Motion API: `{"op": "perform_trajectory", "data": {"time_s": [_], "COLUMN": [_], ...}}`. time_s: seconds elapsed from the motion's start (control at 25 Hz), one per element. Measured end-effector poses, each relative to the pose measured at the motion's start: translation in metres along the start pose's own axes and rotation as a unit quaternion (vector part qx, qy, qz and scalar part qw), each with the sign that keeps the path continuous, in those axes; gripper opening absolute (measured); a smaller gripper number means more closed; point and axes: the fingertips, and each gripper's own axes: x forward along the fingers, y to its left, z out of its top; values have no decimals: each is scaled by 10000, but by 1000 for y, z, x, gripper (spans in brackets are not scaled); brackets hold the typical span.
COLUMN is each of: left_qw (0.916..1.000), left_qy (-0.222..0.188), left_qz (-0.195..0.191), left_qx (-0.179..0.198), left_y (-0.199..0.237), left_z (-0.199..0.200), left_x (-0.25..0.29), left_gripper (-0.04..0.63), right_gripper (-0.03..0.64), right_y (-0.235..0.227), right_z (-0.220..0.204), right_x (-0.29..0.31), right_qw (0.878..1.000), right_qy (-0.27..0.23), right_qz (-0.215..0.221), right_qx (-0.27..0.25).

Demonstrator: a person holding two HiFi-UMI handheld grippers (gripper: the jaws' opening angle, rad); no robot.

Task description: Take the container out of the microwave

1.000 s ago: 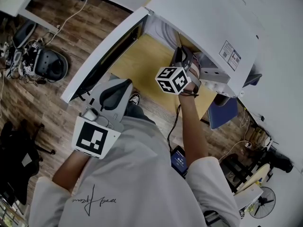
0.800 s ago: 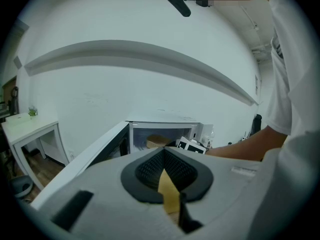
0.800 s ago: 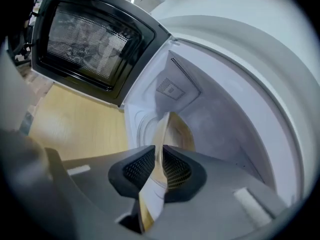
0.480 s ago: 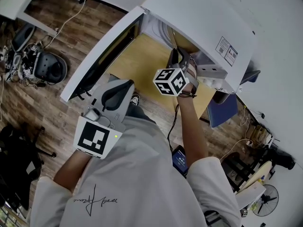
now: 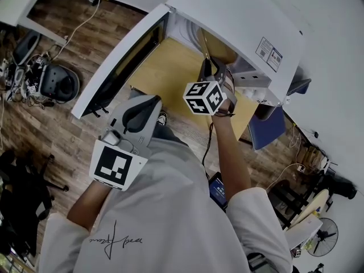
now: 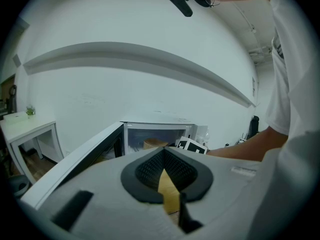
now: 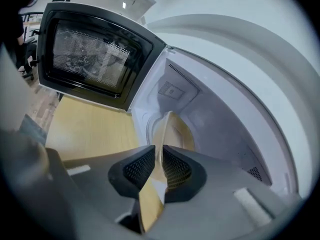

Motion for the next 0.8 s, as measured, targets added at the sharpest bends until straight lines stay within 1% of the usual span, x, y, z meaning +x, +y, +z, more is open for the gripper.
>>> {"op": "perform_trajectory", "data": {"time_s": [0.28, 0.6, 0.8], "left_qw": [10000, 9999, 9999], "left_qy": [-41, -34, -16], "left_qz": [-57, -142, -78], "left_qx": [32, -33, -128], "left_y": [-5, -9, -9], "left_z": [1, -3, -6], "left_x": [-4, -2, -1], "left_gripper": [-6, -6, -6], "right_gripper": [60, 60, 60], "right_y": [-1, 5, 5], "right_z": [0, 5, 1], "right_x": [-13, -30, -40], "right_qw": [9998, 9990, 9979], "right_qy": [-20, -106, -136], "right_qz": [31, 162, 245], "right_qx": [215, 391, 584]}}
